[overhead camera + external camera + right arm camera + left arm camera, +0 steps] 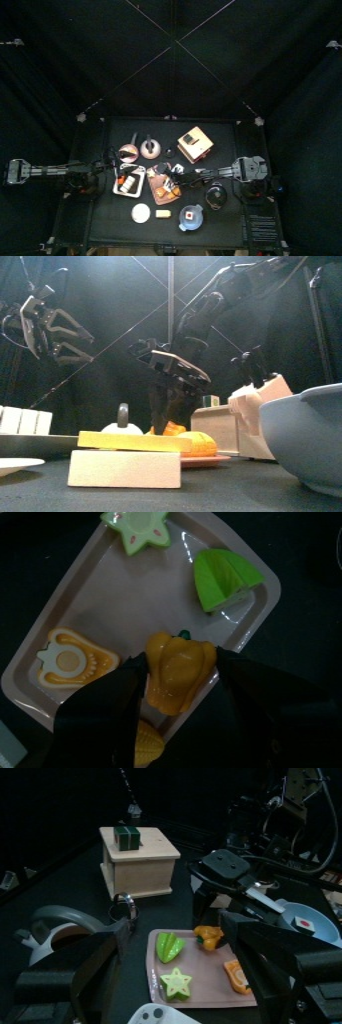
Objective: Grab corn
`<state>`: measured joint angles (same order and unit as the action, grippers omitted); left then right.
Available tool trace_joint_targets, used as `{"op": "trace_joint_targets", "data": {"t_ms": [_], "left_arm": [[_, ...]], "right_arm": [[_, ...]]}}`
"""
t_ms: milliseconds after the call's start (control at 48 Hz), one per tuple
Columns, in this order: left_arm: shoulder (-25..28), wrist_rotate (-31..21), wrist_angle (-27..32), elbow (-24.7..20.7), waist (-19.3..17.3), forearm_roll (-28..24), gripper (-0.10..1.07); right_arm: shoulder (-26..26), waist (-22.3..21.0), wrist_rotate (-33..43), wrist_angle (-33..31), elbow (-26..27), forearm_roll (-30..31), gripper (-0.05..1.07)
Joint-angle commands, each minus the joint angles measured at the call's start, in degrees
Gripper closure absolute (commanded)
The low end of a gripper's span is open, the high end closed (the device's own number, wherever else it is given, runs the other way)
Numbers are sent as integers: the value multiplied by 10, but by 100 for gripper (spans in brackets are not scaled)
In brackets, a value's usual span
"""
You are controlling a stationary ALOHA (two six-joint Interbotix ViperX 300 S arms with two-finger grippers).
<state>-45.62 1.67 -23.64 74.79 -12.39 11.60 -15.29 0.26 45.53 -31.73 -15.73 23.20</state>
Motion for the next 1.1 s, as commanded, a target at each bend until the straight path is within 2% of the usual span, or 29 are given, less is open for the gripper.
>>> {"op": "trace_joint_targets", "data": {"t_ms": [0,146,312,500,708,875,1083], "left_arm": [[-3,0,-1,-5,-1,0,-5],[-4,1,-1,-4,-1,0,-5],[-5,1,-2,1,-4,0,-5],[-16,1,9,3,-4,0,-5],[-23,1,23,4,-6,0,-5],[-23,1,23,4,-7,0,-5],[-23,1,23,4,-11,0,-5]], "right_arm": [[43,-4,-4,47,-10,18,30],[65,2,-49,83,-33,63,30],[76,15,-128,118,-39,77,30],[77,33,-218,200,-49,75,30],[70,39,-243,230,-53,76,30],[54,64,-245,200,-40,110,30],[62,75,-249,59,17,129,30]]}}
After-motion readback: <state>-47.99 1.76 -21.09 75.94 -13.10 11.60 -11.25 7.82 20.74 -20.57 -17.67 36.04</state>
